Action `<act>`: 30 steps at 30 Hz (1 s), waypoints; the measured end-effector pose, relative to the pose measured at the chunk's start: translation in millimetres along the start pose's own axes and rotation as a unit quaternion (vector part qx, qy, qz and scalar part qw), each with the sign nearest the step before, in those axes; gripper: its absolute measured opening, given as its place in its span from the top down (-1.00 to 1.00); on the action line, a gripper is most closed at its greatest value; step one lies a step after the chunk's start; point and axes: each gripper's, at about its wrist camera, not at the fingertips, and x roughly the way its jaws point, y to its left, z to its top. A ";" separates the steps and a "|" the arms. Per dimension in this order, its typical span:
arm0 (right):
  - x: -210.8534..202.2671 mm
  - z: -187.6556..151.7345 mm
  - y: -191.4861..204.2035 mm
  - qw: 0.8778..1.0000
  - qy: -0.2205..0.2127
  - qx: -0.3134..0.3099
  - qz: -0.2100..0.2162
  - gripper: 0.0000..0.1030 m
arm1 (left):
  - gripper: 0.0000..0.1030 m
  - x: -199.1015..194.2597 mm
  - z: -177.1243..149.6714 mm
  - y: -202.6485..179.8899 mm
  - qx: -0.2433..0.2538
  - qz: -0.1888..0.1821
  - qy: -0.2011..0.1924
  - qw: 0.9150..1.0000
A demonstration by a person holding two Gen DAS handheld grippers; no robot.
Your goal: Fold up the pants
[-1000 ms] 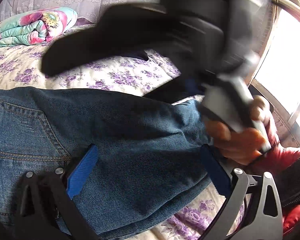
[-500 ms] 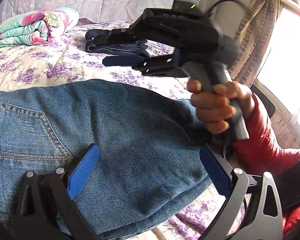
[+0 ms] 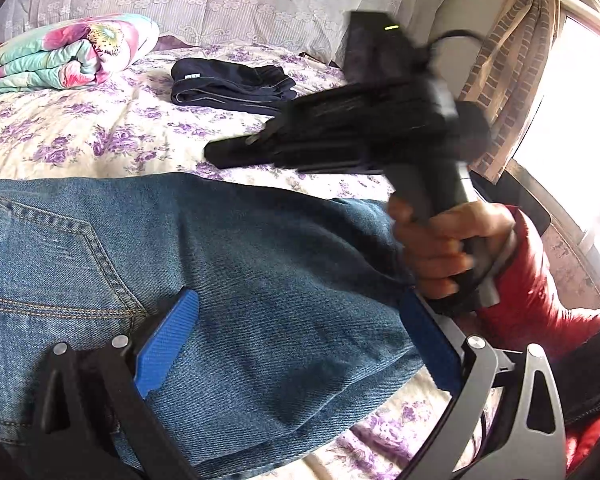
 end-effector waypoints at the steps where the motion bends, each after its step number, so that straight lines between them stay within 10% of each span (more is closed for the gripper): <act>1: -8.1 -4.5 4.3 1.000 -0.005 -0.006 0.003 0.57 | -0.90 -1.4 -0.7 -2.5 0.000 0.000 0.000 1.000; 3: -20.5 -22.2 8.1 1.000 -0.012 -0.018 -0.016 -0.02 | -0.90 -1.6 -0.5 -1.8 0.000 0.000 0.000 1.000; 5: -18.4 -37.8 -2.9 0.998 0.006 -0.016 -0.054 -0.08 | -0.90 -1.6 -0.5 -1.7 0.000 0.000 0.000 1.000; 9: -42.5 -50.8 -59.3 0.993 -0.024 0.087 -0.071 0.93 | -0.90 -1.9 -1.1 -2.7 0.001 0.001 0.000 1.000; 10: -60.2 -54.5 -67.5 0.990 -0.053 0.105 -0.075 0.92 | -0.90 -2.5 -1.5 -2.9 0.001 0.002 0.000 1.000; 12: -95.9 -69.3 -69.2 0.985 -0.101 0.124 -0.069 0.75 | -0.90 -3.5 -1.7 -2.8 0.000 0.003 -0.003 1.000; 15: -129.5 -100.5 -49.7 0.985 -0.129 0.096 -0.066 -0.24 | -0.90 -5.1 -2.2 -2.2 -0.002 0.001 -0.005 1.000; 17: -130.1 -119.0 -49.2 0.984 -0.109 0.089 -0.108 -0.35 | -0.90 -5.2 -2.6 -3.1 0.000 0.004 -0.004 1.000; 18: -130.3 -127.3 -58.2 0.983 -0.101 0.096 -0.115 -0.31 | -0.90 -4.2 -1.8 -2.3 0.000 0.005 -0.003 1.000; 21: -159.0 -154.8 -102.6 0.964 -0.128 0.205 -0.110 0.92 | -0.90 -3.7 -1.4 -2.1 0.001 0.007 -0.003 1.000; 23: -194.2 -178.8 -111.9 0.944 -0.172 0.267 -0.087 0.93 | -0.90 -4.8 -3.1 -2.5 0.001 0.012 -0.004 1.000; 26: -236.5 -211.5 -95.4 0.931 -0.204 0.281 -0.115 -0.36 | -0.90 -7.6 -4.1 -1.4 -0.001 0.014 -0.011 1.000; 30: -256.2 -251.2 -87.2 0.912 -0.216 0.320 -0.139 -0.54 | -0.90 -8.5 -4.1 -0.9 -0.003 0.013 -0.012 1.000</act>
